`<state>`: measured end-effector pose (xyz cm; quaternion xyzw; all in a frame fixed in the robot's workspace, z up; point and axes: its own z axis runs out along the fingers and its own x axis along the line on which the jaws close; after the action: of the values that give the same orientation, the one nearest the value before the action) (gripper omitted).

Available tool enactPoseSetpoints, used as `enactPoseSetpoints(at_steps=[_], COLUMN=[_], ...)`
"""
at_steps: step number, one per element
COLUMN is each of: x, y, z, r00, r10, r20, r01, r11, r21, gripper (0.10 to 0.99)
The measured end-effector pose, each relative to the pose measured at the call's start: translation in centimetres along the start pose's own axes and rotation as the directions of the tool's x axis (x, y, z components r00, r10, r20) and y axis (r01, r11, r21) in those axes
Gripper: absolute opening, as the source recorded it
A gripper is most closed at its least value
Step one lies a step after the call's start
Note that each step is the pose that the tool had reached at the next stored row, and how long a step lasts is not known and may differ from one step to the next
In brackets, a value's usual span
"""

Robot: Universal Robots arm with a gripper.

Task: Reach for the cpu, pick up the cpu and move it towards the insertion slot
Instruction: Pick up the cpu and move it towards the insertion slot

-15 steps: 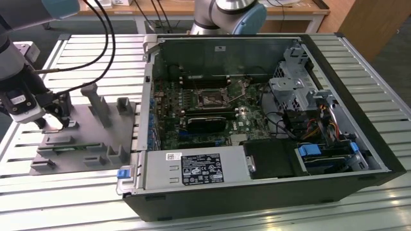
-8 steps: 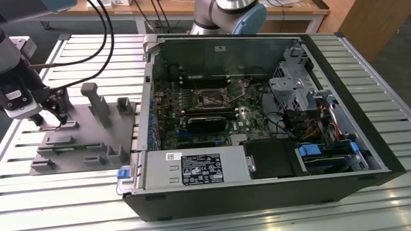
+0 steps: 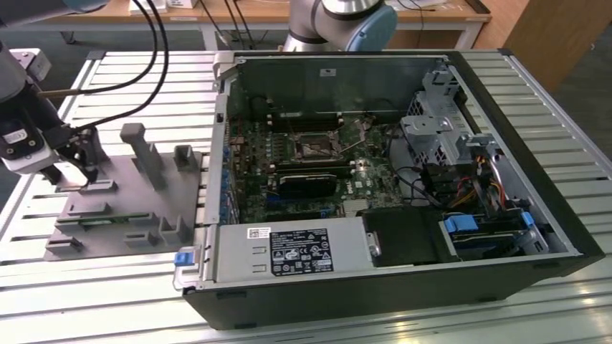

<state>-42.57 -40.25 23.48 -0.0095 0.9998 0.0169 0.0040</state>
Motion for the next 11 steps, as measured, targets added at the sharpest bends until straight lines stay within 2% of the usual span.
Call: enactPoseSetpoints(at_steps=[11], x=[-0.01], y=[0.05], z=[-1.29], r00=[1.0000], r10=[0.000], r20=[-0.0001], r01=[0.000], r11=[1.0000], r21=[0.000], gripper=[0.545])
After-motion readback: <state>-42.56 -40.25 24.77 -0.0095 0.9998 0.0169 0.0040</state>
